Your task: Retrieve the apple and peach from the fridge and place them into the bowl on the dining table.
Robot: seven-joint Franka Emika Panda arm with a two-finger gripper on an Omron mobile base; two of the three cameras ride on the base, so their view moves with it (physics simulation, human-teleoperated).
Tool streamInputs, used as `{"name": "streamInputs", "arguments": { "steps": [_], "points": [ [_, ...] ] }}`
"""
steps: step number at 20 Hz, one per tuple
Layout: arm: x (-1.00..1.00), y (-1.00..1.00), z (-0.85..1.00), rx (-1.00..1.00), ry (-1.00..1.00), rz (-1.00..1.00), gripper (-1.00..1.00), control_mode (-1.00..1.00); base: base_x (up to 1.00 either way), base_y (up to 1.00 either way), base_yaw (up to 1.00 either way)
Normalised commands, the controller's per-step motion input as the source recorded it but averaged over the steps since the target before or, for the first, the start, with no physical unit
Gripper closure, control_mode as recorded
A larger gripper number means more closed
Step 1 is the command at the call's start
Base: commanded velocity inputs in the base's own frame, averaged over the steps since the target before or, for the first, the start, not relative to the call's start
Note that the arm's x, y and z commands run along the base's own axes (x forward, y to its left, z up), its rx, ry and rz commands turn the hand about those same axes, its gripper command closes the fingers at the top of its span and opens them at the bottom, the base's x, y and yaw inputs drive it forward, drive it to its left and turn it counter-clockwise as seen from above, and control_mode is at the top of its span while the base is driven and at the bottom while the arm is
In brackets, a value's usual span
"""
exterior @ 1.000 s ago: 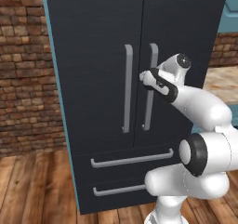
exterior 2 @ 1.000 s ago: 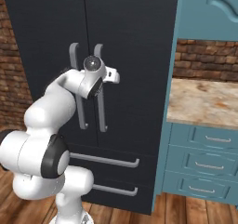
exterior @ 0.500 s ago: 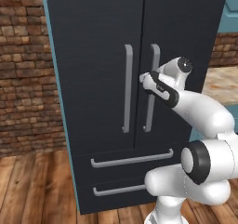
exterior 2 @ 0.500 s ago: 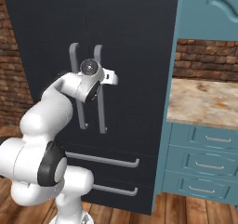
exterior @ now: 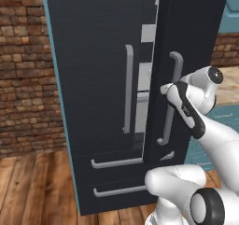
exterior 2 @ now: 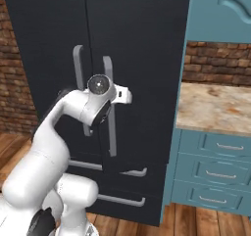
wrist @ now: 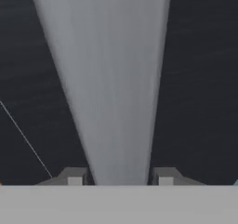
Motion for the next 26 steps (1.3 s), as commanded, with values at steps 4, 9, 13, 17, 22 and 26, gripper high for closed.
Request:
{"name": "streamInputs", "arguments": {
  "steps": [4,9,13,17,22,26],
  "points": [
    [-1.00,-0.89,0.13,0.00,0.08,0.00,1.00,-1.00,0.00,0.00,0.00],
    [-1.00,-0.93,0.13,0.00,0.09,-0.01,1.00,-1.00,0.00,0.00,0.00],
    [-1.00,-0.88,0.06,0.00,0.05,0.00,1.00,-1.00,0.00,0.00,0.00],
    [-1.00,-0.80,0.14,0.00,0.00,-0.01,1.00,-1.00,0.00,0.00,0.00],
    [-0.93,0.23,0.56,-0.09,0.00,-0.01,1.00,-1.00,0.00,0.00,0.00],
    [-0.30,1.00,0.72,-0.35,0.00,0.00,1.00,-1.00,0.00,0.00,0.00]
  ]
}}
